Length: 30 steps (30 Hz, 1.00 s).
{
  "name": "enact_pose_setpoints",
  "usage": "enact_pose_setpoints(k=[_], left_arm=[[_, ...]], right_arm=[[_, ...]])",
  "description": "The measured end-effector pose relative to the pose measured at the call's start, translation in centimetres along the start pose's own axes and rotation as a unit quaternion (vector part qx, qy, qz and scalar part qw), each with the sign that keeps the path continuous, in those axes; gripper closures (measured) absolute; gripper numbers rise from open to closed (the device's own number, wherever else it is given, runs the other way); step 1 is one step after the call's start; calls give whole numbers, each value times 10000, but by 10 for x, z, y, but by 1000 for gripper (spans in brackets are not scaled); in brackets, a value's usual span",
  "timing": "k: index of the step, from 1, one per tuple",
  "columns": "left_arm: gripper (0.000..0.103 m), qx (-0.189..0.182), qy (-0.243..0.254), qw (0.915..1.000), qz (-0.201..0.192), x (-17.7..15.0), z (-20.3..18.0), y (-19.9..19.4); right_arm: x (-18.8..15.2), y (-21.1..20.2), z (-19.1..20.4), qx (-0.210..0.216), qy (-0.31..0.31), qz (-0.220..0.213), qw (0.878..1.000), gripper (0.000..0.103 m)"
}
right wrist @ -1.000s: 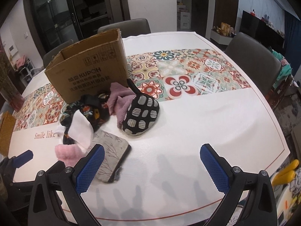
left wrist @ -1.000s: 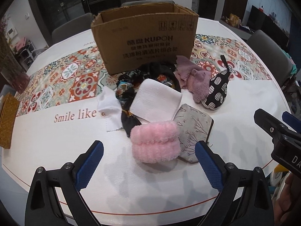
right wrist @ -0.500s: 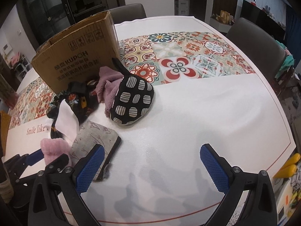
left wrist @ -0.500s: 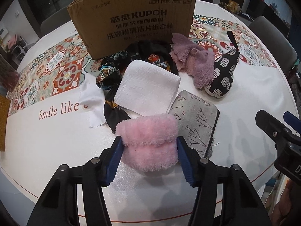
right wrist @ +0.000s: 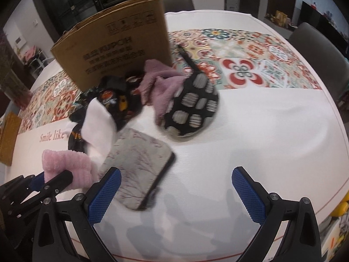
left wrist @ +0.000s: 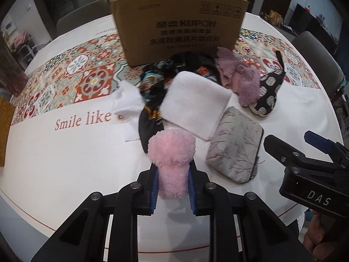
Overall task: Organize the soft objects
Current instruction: 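Lift the pink scrunchie with the left tool while the right tool grasps the grey floral pouch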
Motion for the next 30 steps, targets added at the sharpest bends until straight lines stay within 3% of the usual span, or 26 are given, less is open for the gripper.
enact_pose_setpoints(k=[6, 13, 16, 20, 25, 30], left_arm=[[80, 46, -289, 9996, -25, -5, 30, 1], [80, -107, -485, 9987, -62, -10, 47, 0], [80, -138, -565, 9983, -73, -12, 55, 0], [80, -185, -700, 9974, -57, -15, 66, 3], [80, -304, -784, 9964, -41, -18, 73, 9], [80, -374, -781, 9962, -50, -20, 73, 8]], right_arm=[[-2, 15, 35, 128, -315, 184, 9993, 1], [-4, 24, 63, 0, -681, 333, 9971, 1], [-3, 27, 69, -74, -748, 328, 9966, 7], [-2, 38, 75, -168, -769, 450, 9959, 25], [-14, 53, 80, -261, -832, 743, 9934, 36], [-24, 62, 81, -205, -819, 891, 9924, 80]])
Point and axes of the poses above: each gripper's, at about its wrist camera, not at the fingertips, and y roughly the way its jaws point, z to its left, x to its top, the point moved 6 cm from there along y, roughly the way its jaws point, and after that the axes turned 9 degrees about x, right-handed, at the moved point
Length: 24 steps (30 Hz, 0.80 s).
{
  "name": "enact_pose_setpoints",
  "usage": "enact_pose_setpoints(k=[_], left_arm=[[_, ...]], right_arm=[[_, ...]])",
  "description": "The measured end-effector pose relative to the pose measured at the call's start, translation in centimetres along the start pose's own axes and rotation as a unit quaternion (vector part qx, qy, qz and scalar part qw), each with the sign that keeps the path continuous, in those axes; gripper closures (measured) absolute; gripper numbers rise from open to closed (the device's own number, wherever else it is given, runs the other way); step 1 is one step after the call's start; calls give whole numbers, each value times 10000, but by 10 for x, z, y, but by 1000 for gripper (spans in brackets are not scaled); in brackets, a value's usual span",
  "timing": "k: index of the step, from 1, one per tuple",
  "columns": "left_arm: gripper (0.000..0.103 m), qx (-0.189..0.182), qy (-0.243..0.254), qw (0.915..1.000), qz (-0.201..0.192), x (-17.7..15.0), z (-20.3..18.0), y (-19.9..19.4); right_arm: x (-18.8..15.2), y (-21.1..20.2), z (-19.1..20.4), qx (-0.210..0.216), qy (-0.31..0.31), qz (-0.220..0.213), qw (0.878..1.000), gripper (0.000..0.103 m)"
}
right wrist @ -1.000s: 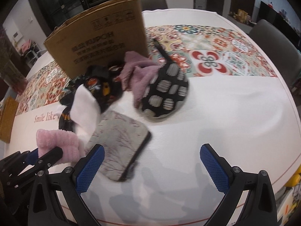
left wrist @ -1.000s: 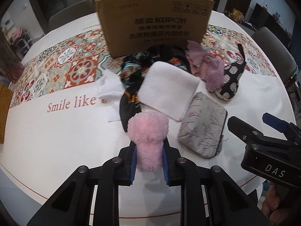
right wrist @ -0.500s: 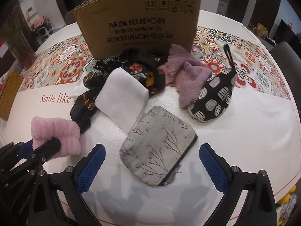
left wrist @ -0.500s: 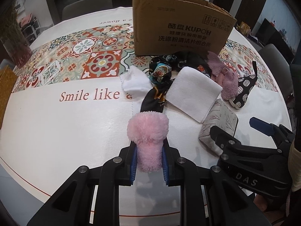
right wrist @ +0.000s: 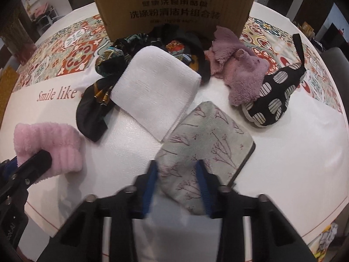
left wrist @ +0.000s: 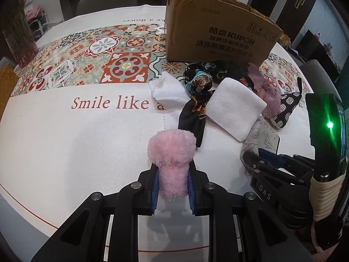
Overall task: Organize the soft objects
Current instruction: 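Lift the pink scrunchie with the left tool while the right tool grasps the grey floral pouch, then carry the scrunchie and pouch in both tools over the cardboard box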
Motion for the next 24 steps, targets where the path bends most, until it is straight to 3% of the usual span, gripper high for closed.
enact_pose_setpoints(k=[2, 5, 24], left_arm=[[80, -30, -46, 10000, -2, 0, 2, -1], [80, -50, -74, 10000, -18, 0, 2, -3], [80, 186, 133, 9971, -720, 13, -19, -64]], right_arm=[[0, -2, 4, 21, -76, -50, 10000, 90], [0, -9, 6, 52, -138, -147, 9998, 93], [4, -94, 6, 307, -207, -1227, 9918, 94]])
Point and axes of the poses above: each gripper's, at about its wrist camera, not at the fingertips, and y roughly the way its jaws point, z to its left, x to its top, the point moved 6 cm from there along y, roughly the way its jaws point, and after that the axes turned 9 degrees about x, right-handed, at the moved point
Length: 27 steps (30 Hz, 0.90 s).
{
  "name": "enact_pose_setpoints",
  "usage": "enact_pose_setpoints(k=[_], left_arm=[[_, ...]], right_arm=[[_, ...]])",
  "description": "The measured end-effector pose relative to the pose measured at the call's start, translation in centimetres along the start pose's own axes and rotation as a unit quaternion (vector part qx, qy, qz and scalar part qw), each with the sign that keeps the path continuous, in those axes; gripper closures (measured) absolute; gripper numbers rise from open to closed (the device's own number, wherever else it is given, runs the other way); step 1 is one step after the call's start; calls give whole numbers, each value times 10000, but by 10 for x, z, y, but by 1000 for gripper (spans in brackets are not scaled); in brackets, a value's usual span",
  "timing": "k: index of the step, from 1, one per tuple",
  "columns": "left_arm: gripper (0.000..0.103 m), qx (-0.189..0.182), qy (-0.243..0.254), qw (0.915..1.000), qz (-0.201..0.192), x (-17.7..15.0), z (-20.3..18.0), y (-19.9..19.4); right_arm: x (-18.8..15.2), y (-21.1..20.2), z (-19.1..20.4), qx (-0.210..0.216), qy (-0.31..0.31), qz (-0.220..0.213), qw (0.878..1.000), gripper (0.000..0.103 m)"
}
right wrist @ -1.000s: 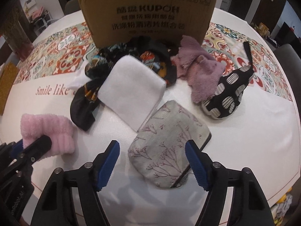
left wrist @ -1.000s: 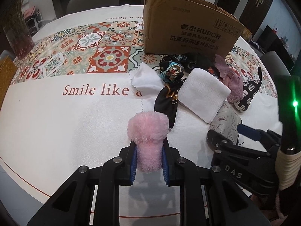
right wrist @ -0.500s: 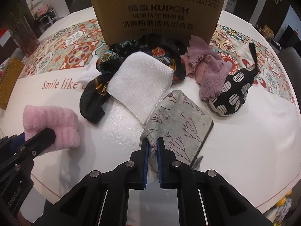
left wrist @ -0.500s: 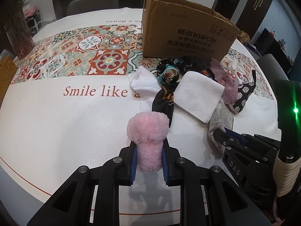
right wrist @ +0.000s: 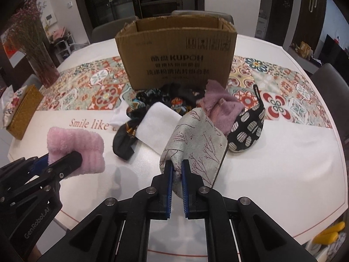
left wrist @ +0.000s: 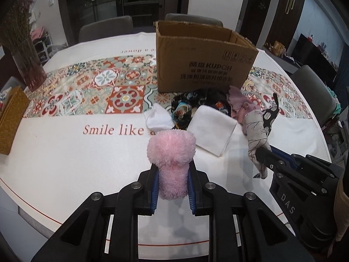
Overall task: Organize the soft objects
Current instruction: 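Carry the scrunchie and pouch in both tools over the cardboard box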
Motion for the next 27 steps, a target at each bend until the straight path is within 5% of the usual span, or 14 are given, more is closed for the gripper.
enact_pose_setpoints(k=[27], left_arm=[[80, 163, 191, 9961, -845, 82, -4, -56]], right_arm=[[79, -64, -3, 160, 52, -967, 9952, 94]])
Point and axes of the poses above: each gripper's, at about its wrist camera, not at the fingertips, and y roughly the way its jaws point, z to its left, x to its top, the point moved 6 cm from there along y, roughly the way its jaws point, and after that the axes turned 9 degrees about x, right-handed, at the moved point
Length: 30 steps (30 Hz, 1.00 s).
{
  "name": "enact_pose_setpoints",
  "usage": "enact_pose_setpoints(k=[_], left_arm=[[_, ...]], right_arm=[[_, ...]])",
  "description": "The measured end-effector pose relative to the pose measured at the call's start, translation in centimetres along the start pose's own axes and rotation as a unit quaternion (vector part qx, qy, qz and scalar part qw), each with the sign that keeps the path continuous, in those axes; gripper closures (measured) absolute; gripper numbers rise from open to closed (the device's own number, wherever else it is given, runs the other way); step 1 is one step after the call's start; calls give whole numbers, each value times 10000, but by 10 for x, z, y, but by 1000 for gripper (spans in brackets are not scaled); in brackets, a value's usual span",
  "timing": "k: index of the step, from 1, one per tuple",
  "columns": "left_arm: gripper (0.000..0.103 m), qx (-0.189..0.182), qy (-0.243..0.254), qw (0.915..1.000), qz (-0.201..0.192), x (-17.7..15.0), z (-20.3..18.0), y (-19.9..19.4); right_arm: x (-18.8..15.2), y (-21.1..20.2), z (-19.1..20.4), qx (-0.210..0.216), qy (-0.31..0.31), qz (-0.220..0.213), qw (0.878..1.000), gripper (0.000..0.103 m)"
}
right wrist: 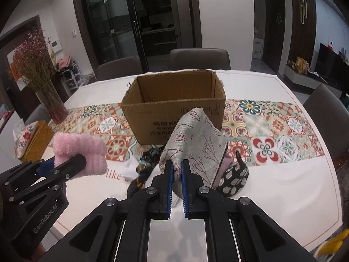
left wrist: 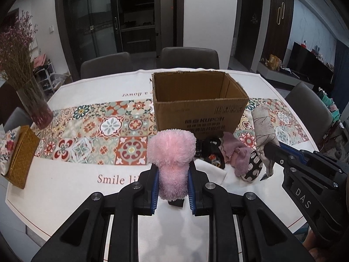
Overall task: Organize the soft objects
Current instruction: 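Carry the scrunchie and pouch in both tools over the cardboard box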
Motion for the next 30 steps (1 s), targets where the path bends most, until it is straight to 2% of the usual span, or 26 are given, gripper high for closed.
enact_pose_setpoints(k=[24, 30], left_arm=[[80, -179, 195, 9988, -407, 70, -14, -4], [80, -144, 189, 9982, -552, 86, -14, -2]], right_arm=[[67, -11, -5, 18, -403, -571, 9976, 94], [85, -8, -4, 145, -473, -637, 9967, 94]])
Point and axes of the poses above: each gripper's, at about its wrist camera, not at the fingertips, and y roughly the way its jaws point, z to its left, x to its top, the point moved 6 cm from there along y, roughly the way its jaws point, and after that the axes turned 9 degrees about x, right-handed, at the moved point
